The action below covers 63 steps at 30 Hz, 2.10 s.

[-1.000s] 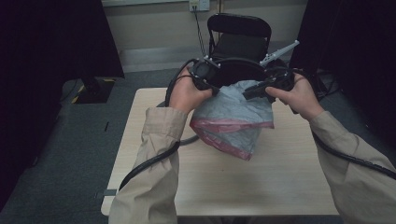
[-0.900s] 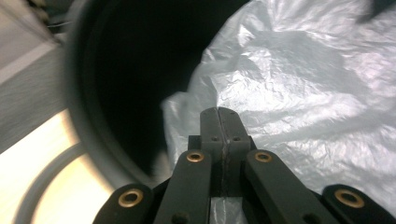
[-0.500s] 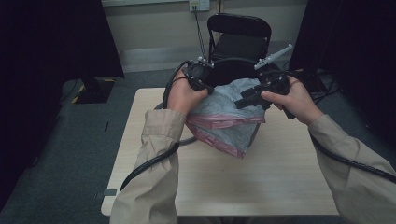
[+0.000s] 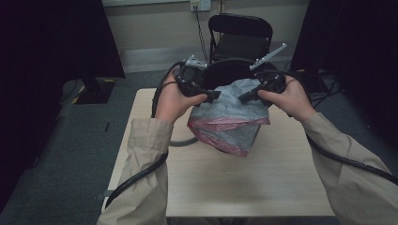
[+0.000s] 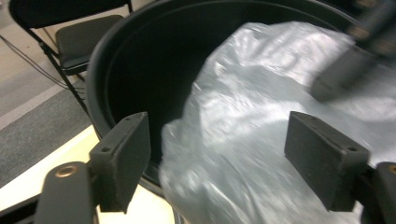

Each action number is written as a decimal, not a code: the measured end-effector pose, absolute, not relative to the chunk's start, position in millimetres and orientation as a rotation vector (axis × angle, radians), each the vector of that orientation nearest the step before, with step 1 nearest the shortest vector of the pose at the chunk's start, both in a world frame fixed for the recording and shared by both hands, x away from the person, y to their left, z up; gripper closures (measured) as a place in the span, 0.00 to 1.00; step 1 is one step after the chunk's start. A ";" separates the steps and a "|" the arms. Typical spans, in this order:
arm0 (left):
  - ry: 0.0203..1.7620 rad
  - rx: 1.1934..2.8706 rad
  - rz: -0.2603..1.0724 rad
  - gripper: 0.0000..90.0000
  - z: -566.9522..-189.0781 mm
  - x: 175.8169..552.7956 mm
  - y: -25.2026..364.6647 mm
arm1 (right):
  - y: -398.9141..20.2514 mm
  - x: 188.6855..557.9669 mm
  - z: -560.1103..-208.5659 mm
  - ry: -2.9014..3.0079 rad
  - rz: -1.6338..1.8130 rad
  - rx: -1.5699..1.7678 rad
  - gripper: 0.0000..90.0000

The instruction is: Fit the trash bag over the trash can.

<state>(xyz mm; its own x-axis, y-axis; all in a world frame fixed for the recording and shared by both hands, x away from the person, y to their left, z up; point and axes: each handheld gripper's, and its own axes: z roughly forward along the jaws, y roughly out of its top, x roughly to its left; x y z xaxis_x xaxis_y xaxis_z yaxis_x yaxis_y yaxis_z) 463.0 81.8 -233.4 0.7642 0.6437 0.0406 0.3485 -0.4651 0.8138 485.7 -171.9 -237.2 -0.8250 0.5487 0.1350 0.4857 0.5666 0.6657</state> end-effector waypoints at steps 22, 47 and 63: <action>0.849 2.137 0.361 0.99 -234.0 476.2 73.0 | -178.3 479.5 -229.6 2.620 1.240 0.815 0.41; 0.906 2.102 0.370 0.99 -238.0 480.5 76.6 | -165.9 471.6 -227.8 2.769 1.293 0.673 0.44; 0.884 2.095 0.352 0.98 -239.7 475.8 76.9 | -157.4 469.5 -225.6 2.865 1.323 0.681 1.00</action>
